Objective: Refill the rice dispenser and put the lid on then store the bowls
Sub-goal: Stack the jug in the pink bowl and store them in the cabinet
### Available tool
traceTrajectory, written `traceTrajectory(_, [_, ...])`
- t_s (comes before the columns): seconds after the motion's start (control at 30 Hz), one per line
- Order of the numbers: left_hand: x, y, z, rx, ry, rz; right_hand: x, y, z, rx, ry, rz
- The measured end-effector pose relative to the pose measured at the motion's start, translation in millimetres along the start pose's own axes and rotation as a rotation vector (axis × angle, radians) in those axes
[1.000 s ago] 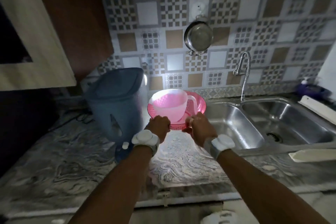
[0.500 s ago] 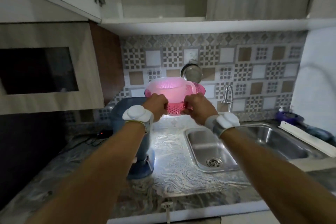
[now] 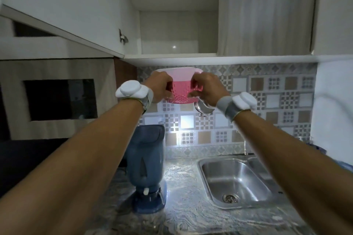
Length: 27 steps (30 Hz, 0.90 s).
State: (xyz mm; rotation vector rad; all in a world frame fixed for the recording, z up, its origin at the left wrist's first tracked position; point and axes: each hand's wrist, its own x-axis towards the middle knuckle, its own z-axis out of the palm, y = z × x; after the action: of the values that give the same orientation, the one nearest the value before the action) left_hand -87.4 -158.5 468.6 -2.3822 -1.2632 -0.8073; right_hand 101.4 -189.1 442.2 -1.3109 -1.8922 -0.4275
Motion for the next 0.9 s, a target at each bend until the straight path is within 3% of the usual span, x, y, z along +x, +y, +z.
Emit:
traceTrajectory(0.53, [116.9,-28.1,-71.6,0.068,0.281,0.069,125.8,7.2,-51.9,0.075,0.192,-0.06])
traceTrajectory(0.9, [193.8,-53.2,-65.3,0.079,0.308,0.021,207.9,42.0,-31.7,0.118,0.219,-0.083])
